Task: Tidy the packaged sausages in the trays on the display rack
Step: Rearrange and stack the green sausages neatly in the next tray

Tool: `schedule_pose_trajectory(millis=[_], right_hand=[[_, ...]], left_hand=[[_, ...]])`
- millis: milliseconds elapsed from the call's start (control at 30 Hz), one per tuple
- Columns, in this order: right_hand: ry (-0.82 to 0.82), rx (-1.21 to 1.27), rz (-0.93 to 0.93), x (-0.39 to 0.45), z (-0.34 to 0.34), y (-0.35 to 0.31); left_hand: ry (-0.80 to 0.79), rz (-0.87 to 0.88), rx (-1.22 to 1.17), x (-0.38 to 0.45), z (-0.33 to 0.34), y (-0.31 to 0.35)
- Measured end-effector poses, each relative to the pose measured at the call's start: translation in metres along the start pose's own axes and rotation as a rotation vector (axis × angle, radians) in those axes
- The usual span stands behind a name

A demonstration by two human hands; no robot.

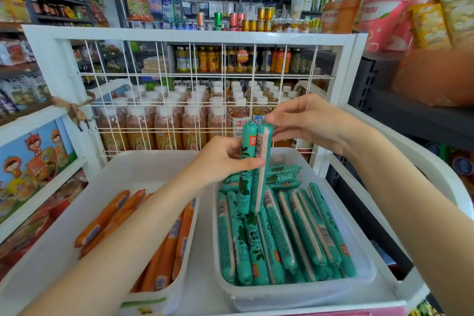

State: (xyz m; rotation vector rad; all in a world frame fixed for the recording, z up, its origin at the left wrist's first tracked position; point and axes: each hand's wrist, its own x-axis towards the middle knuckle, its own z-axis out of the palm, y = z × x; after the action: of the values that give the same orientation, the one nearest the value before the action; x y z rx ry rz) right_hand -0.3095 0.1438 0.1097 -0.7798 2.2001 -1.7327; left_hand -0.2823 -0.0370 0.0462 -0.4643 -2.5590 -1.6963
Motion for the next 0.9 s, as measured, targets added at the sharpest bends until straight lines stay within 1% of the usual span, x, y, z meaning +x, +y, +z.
schedule_pose_trajectory(millis=[100,267,333,533,633,800,900], right_hand=[[-0.010,0.071,0.046,0.000,-0.002,0.002],[0.003,0.065,0.070,0.001,-0.003,0.001],[0.011,0.019,0.070,0.001,-0.002,-0.002],[0.051,-0.234,0.008,0.005,0.009,-0.016],[0.076,-0.336,0.007,0.009,0.012,-0.019],[0.086,-0.287,0.055,0.011,0.009,-0.019],[0.096,-0.286,0.050,0.011,0.008,-0.019]], left_hand=[[-0.016,0.005,0.009,0.000,0.000,0.001],[-0.026,0.007,0.026,0.002,0.000,0.002],[-0.021,0.007,0.027,0.003,0.000,0.001],[0.001,0.017,0.069,0.006,0.002,0.002],[-0.006,0.032,0.102,0.007,0.004,0.003],[0.002,0.042,0.124,0.005,0.006,0.005],[-0.002,0.038,0.131,0.006,0.007,0.005]])
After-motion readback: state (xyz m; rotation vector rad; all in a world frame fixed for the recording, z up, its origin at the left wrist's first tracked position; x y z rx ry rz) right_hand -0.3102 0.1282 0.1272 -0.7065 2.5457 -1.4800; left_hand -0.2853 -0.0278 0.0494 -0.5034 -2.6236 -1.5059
